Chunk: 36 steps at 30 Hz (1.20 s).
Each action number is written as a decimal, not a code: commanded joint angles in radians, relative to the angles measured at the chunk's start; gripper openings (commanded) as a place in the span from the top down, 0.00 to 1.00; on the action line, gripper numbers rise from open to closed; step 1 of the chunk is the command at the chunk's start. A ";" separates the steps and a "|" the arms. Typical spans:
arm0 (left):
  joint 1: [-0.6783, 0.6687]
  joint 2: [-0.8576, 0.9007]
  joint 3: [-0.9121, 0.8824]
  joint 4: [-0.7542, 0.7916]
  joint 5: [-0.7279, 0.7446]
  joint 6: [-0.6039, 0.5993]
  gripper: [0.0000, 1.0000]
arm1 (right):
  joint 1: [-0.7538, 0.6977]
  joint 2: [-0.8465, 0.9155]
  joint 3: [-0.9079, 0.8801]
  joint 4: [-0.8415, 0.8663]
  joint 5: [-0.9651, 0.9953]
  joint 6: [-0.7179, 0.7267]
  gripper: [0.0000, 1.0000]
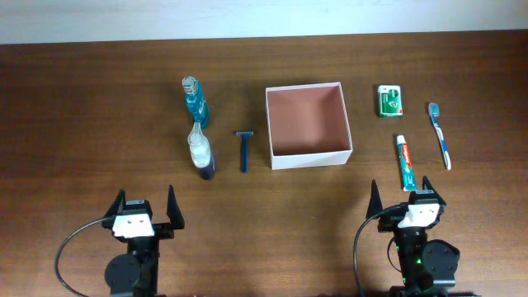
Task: Pack container
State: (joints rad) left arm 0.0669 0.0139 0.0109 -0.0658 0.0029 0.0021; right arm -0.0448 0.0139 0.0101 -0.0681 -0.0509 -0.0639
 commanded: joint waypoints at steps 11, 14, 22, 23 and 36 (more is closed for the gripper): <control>0.006 0.005 0.074 0.186 -0.026 -0.009 0.00 | 0.005 -0.011 -0.005 -0.005 -0.009 -0.003 0.01; 0.006 0.047 0.141 0.186 -0.026 -0.009 0.01 | 0.005 -0.011 -0.005 -0.005 -0.009 -0.003 0.01; 0.006 0.317 0.467 0.188 0.168 0.014 0.01 | 0.005 -0.011 -0.005 -0.005 -0.009 -0.003 0.01; 0.006 0.356 0.511 0.180 0.262 0.016 0.01 | 0.005 -0.011 -0.005 -0.005 -0.009 -0.003 0.01; 0.006 0.756 0.846 0.024 0.560 0.021 0.01 | 0.005 -0.011 -0.005 -0.005 -0.009 -0.003 0.01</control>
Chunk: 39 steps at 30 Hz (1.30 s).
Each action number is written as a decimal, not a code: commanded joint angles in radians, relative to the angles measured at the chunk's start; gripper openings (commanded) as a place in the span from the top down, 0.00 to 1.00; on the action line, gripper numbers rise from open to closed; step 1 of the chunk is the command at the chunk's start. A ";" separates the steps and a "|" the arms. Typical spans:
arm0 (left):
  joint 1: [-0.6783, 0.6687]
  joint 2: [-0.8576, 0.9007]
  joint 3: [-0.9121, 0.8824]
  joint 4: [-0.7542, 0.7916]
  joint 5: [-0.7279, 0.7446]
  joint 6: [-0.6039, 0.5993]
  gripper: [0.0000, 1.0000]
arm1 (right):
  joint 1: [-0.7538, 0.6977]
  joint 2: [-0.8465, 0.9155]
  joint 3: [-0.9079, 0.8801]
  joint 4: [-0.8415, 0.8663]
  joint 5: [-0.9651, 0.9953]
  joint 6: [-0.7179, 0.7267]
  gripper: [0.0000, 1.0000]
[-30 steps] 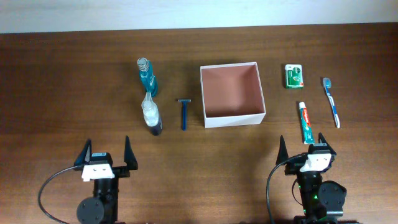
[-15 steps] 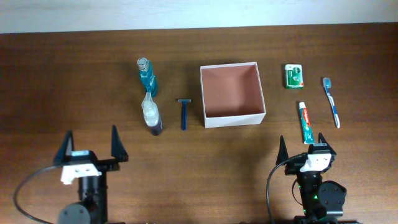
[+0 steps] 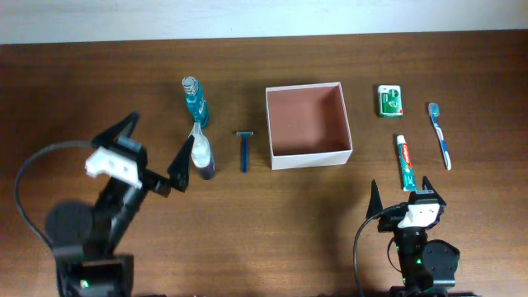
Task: Pack container
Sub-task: 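Move the left gripper over the foam soap pump bottle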
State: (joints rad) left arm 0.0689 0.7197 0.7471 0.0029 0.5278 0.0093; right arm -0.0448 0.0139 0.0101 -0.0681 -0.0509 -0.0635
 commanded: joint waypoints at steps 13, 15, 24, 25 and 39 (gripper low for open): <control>-0.040 0.459 0.542 -0.797 -0.108 0.183 0.01 | 0.005 -0.011 -0.005 -0.005 -0.009 -0.004 0.01; -0.085 0.501 0.595 -0.829 -0.158 0.182 0.01 | 0.005 -0.011 -0.005 -0.005 -0.009 -0.004 0.01; -0.299 0.628 0.727 -1.005 -0.394 0.161 0.01 | 0.005 -0.011 -0.005 -0.005 -0.009 -0.004 0.01; -0.309 0.638 0.726 -1.003 -0.396 0.163 0.01 | 0.005 -0.011 -0.005 -0.005 -0.009 -0.003 0.01; -0.306 0.798 0.740 -1.041 -0.558 -0.349 0.01 | 0.005 -0.011 -0.005 -0.005 -0.009 -0.004 0.01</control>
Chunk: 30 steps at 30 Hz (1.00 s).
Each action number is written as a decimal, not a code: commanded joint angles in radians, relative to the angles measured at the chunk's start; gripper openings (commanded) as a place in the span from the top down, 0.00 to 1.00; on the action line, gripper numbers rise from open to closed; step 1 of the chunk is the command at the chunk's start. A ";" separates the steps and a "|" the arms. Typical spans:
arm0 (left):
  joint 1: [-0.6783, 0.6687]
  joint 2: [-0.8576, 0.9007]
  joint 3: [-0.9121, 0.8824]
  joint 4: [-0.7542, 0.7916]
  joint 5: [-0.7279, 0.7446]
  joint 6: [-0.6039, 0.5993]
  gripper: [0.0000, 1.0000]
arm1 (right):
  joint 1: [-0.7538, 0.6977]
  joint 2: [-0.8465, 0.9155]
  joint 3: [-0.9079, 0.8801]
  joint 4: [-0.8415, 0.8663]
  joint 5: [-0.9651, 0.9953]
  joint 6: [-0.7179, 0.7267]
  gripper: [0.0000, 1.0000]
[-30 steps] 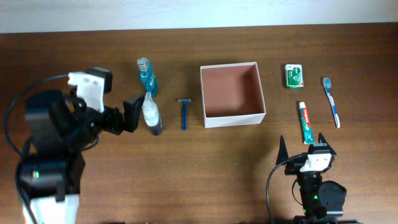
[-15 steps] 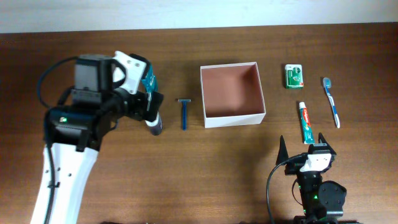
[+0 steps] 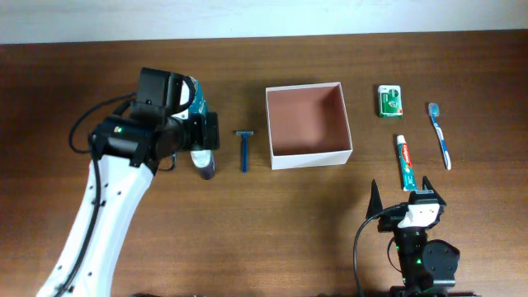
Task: Pack container
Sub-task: 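Move the left gripper over the foam soap pump bottle, then lower the left gripper and close it on the soap bottle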
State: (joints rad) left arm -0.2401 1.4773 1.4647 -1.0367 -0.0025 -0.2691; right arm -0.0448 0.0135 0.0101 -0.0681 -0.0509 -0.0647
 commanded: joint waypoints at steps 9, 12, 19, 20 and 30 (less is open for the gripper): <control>0.003 0.138 0.023 -0.004 -0.102 -0.072 0.00 | 0.005 -0.010 -0.005 -0.005 -0.009 -0.003 0.01; 0.003 0.141 0.022 -0.005 -0.171 -0.078 0.01 | 0.005 -0.010 -0.005 -0.005 -0.009 -0.003 0.01; 0.002 0.141 0.022 -0.004 -0.159 -0.078 0.00 | 0.005 -0.010 -0.005 -0.005 -0.009 -0.002 0.01; 0.002 0.141 0.022 -0.006 -0.126 -0.076 0.01 | 0.005 -0.010 -0.005 -0.005 -0.009 -0.003 0.01; 0.002 0.206 0.022 0.016 -0.012 0.024 0.00 | 0.005 -0.010 -0.005 -0.005 -0.009 -0.003 0.01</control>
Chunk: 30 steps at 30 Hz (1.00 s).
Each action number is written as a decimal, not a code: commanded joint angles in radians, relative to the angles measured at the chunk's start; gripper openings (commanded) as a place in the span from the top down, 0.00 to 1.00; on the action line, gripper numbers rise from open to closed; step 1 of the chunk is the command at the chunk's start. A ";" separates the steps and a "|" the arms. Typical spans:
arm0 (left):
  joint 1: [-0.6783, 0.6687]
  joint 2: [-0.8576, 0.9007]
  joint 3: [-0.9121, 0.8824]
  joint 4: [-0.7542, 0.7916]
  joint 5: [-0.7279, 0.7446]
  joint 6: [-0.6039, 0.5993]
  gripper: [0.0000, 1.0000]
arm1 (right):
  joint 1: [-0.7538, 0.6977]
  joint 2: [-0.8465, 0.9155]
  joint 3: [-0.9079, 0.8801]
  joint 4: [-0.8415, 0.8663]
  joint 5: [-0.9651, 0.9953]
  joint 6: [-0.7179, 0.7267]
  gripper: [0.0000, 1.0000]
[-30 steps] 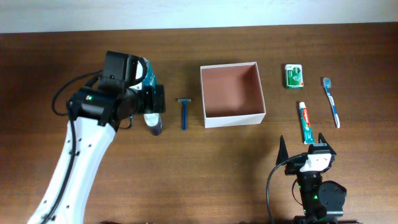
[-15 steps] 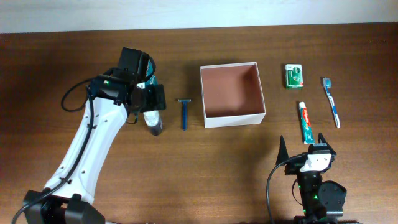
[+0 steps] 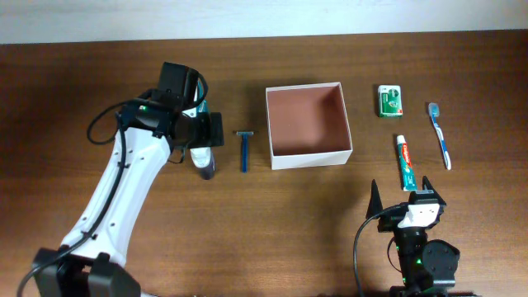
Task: Pack container
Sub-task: 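Lower the left gripper and close it on the soap bottle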
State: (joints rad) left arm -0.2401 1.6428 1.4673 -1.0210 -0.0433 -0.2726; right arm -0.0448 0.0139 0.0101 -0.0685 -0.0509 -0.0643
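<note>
The open white box (image 3: 309,158) with a brown inside stands at the table's middle. Left of it lie a blue razor (image 3: 243,150), a clear bottle with a dark cap (image 3: 203,160) and a teal bottle (image 3: 200,105). My left gripper (image 3: 195,140) is down over the two bottles and hides most of the teal one. Its dark fingers (image 3: 214,130) appear spread either side of the clear bottle's upper part. My right gripper (image 3: 401,196) rests open at the front right, holding nothing.
Right of the box lie a green floss box (image 3: 390,100), a toothpaste tube (image 3: 403,162) and a blue toothbrush (image 3: 440,136). The left arm's white link runs diagonally from the front left corner to the bottles.
The left arm has shifted a little to the right and farther back, so its gripper sits more squarely over the two bottles. The bottles, box and right arm are where they were.
Both grippers first rested open at the table's front edge. Then the left arm was raised, its open fingers near the clear bottle. After that its gripper was over the bottles, and now it sits lower around the clear one. Nothing on the table has moved.
</note>
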 commanded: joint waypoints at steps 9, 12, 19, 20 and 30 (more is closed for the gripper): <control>0.003 0.063 0.019 -0.002 -0.008 0.027 0.00 | 0.005 -0.011 -0.005 -0.005 -0.009 -0.003 0.01; 0.003 0.063 0.019 -0.001 -0.008 0.027 0.01 | 0.005 -0.011 -0.005 -0.005 -0.009 -0.003 0.01; 0.003 0.063 0.019 0.005 -0.008 0.027 0.01 | 0.005 -0.011 -0.005 -0.005 -0.009 -0.003 0.01; 0.003 0.063 0.019 0.002 -0.008 0.027 0.01 | 0.005 -0.011 -0.005 -0.005 -0.009 -0.003 0.01; 0.003 0.097 0.019 -0.003 -0.005 0.027 0.00 | 0.005 -0.011 -0.005 -0.005 -0.009 -0.003 0.01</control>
State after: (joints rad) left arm -0.2401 1.7126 1.4677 -1.0195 -0.0410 -0.2611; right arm -0.0448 0.0139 0.0101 -0.0681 -0.0509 -0.0635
